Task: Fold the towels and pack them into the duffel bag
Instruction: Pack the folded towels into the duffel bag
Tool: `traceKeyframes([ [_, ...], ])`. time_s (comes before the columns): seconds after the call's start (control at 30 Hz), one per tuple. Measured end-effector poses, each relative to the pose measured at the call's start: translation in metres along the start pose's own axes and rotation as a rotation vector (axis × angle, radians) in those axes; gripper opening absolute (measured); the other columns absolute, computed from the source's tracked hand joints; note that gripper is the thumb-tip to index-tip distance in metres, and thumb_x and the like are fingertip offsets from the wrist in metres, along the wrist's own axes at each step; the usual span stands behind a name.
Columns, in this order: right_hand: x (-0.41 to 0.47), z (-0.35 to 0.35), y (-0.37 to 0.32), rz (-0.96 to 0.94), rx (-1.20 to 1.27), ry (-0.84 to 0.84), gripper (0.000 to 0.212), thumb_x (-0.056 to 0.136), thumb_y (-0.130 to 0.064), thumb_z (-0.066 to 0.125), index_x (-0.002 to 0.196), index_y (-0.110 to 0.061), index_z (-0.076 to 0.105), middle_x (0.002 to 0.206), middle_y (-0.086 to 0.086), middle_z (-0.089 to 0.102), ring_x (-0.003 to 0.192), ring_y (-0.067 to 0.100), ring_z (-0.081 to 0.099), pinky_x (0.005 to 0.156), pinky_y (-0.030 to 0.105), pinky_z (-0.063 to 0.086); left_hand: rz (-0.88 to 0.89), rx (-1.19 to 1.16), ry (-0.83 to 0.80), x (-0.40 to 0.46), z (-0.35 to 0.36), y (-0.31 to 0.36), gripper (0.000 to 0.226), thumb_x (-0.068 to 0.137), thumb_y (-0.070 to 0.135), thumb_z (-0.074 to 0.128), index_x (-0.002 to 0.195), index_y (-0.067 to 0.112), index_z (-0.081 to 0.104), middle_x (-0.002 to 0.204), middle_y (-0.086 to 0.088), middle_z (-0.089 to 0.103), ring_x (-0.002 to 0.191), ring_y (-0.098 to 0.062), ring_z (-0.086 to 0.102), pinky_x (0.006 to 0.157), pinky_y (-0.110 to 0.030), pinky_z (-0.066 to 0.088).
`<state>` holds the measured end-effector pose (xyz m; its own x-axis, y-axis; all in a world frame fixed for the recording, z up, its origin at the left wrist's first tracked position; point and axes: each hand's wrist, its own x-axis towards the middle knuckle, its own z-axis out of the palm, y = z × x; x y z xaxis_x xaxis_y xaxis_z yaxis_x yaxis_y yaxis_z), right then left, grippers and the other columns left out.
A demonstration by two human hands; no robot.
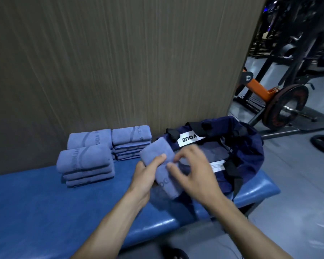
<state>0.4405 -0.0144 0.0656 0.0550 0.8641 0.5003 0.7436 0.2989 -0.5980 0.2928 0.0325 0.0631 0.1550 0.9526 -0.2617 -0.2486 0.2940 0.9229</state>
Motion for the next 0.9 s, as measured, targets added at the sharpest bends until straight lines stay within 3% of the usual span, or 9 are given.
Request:
traceKeyframes([
  [0.07,0.014,-0.022,0.013,0.237,0.206,-0.057,0.043,0.086,-0.053,0.072,0.117,-0.026,0.059,0.115,-0.014,0.059,0.109,0.002,0.058,0.095,0.02,0.045,0.024,0.009,-0.142,0.004,0.021,0.009,0.011,0.093,0.018,0.068,0.098,0.011,0.074,0.094,-0.012,0.077,0.08,-0.021,0.073,0.065,-0.029,0.057],
  [0.17,0.031,-0.043,0.034,0.495,0.59,-0.333,0.047,0.09,-0.054,0.067,0.126,-0.024,0.062,0.119,-0.006,0.072,0.112,0.012,0.068,0.102,0.042,0.052,0.084,0.076,-0.24,0.021,0.052,0.015,0.01,0.093,0.018,0.067,0.095,0.011,0.075,0.096,-0.011,0.078,0.088,-0.022,0.074,0.08,-0.035,0.059],
  [0.4,0.062,-0.06,0.099,0.539,0.628,-0.312,0.033,0.097,-0.031,0.064,0.118,-0.006,0.067,0.11,0.014,0.075,0.099,0.029,0.073,0.085,0.04,0.057,0.105,0.39,-0.399,0.084,0.08,0.002,0.032,0.096,0.044,0.064,0.111,0.017,0.073,0.105,-0.001,0.077,0.101,-0.018,0.073,0.093,-0.036,0.056],
  [0.5,0.078,-0.052,0.136,0.605,0.51,-0.128,0.03,0.093,-0.034,0.07,0.11,-0.009,0.067,0.106,0.012,0.076,0.096,0.03,0.073,0.085,0.045,0.058,0.263,0.934,-0.431,0.11,0.074,-0.009,0.032,0.104,0.045,0.047,0.119,0.021,0.063,0.114,0.0,0.072,0.104,-0.019,0.068,0.091,-0.038,0.053],
  [0.57,0.087,-0.044,0.153,0.638,0.471,-0.052,0.028,0.092,-0.035,0.072,0.108,-0.013,0.066,0.104,0.009,0.075,0.095,0.027,0.073,0.085,0.045,0.059,0.372,1.507,-0.53,0.122,0.072,-0.016,0.021,0.104,0.029,0.045,0.115,0.021,0.061,0.119,-0.006,0.067,0.106,-0.029,0.063,0.081,-0.036,0.049],
  [0.63,0.094,-0.033,0.164,0.646,0.462,-0.061,0.027,0.095,-0.034,0.07,0.11,-0.012,0.063,0.107,0.01,0.073,0.099,0.03,0.071,0.088,0.05,0.058,0.365,1.819,-0.619,0.128,0.074,-0.025,0.022,0.097,0.016,0.049,0.108,0.026,0.065,0.118,-0.007,0.063,0.105,-0.033,0.06,0.075,-0.034,0.041],
  [0.7,0.096,-0.019,0.169,0.643,0.473,-0.108,0.022,0.099,-0.032,0.064,0.112,-0.014,0.06,0.107,0.009,0.071,0.098,0.028,0.07,0.089,0.05,0.056,0.292,1.808,-0.712,0.134,0.077,-0.029,0.025,0.096,0.017,0.053,0.108,0.032,0.07,0.117,0.0,0.065,0.107,-0.026,0.06,0.079,-0.034,0.045],
  [0.8,0.092,0.001,0.172,0.629,0.484,-0.179,0.009,0.103,-0.031,0.056,0.107,-0.024,0.058,0.101,0.0,0.068,0.091,0.018,0.066,0.08,0.038,0.055,0.221,1.686,-0.905,0.139,0.077,-0.025,0.02,0.096,0.019,0.059,0.104,0.027,0.076,0.108,0.007,0.073,0.1,-0.015,0.064,0.088,-0.031,0.051],
  [0.9,0.084,0.012,0.176,0.614,0.403,-0.231,0.009,0.103,-0.034,0.054,0.102,-0.026,0.058,0.097,-0.003,0.067,0.089,0.016,0.064,0.076,0.032,0.052,0.225,1.658,-0.918,0.14,0.073,-0.023,0.01,0.092,0.025,0.068,0.097,0.024,0.077,0.091,0.011,0.073,0.085,-0.011,0.063,0.083,-0.03,0.053],
])
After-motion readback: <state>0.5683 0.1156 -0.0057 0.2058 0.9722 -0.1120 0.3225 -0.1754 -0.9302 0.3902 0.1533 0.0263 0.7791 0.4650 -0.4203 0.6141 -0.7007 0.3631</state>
